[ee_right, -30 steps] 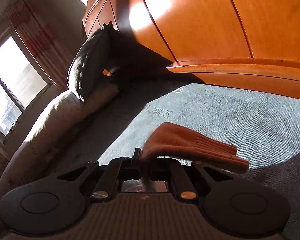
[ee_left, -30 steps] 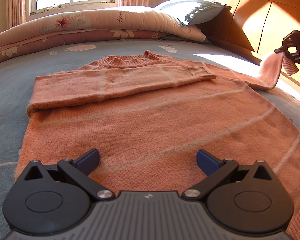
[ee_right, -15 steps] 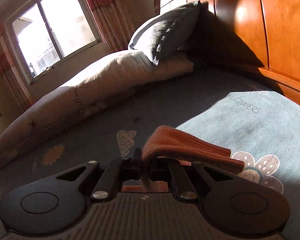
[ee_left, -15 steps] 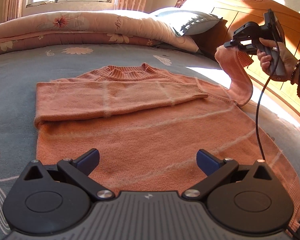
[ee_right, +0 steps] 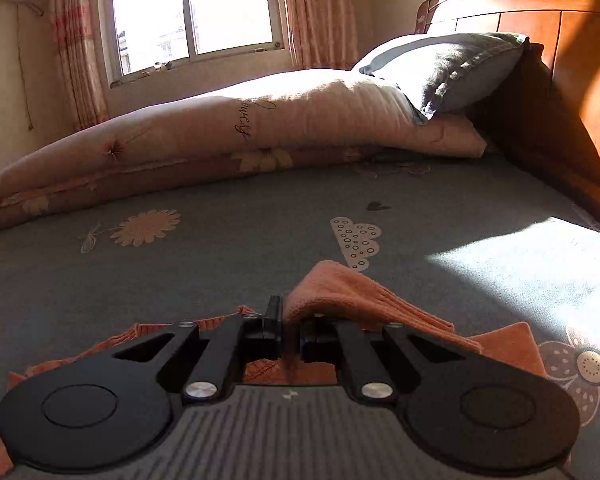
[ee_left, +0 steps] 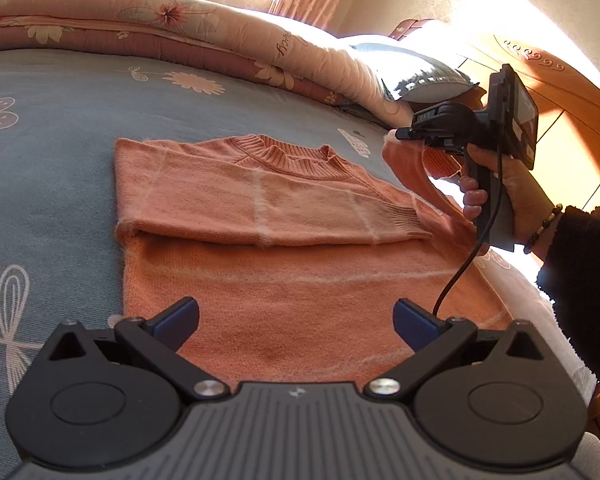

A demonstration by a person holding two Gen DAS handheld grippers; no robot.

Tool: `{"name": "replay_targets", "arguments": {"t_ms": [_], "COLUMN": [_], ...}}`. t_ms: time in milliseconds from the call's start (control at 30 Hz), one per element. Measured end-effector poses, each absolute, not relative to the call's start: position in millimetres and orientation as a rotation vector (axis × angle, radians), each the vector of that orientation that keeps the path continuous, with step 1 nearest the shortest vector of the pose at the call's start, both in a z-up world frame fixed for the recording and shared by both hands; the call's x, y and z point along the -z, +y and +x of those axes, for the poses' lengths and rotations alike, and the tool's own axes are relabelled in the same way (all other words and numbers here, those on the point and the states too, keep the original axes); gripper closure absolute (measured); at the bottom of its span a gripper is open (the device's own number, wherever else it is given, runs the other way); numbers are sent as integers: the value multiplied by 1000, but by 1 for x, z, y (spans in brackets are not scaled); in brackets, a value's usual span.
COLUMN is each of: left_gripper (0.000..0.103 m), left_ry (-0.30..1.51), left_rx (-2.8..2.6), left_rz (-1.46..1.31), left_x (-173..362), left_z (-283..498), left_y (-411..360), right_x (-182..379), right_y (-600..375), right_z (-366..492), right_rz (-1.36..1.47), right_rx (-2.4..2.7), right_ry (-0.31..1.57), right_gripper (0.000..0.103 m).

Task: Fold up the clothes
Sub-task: 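Carry the side edge with the right gripper across the sweater body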

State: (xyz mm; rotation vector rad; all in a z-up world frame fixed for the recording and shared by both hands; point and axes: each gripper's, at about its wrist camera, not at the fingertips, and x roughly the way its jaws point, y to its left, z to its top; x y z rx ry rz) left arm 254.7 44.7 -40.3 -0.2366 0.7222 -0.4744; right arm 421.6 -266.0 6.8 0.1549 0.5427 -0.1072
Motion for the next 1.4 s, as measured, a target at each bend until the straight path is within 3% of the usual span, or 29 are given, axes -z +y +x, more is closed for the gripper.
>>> {"name": "replay_targets", "arguments": {"t_ms": [433,833,1400], "left_gripper": [1,1,1], "left_ry": [723,690,705], "left_rx": [408,373,369], "left_rz": [-296,-362,-340], "left_x": [41,35,39], "left_z": [264,265,266], "left_y": [66,87,83], "right_x": [27,33,67], "right_y": [-170,-133,-96], "right_z": [422,417,386], "right_rz": [-76,-148,-519], "right_rx": [-34,-141,-255], "right_ry": [544,534,514], "right_gripper": [94,94,94]}}
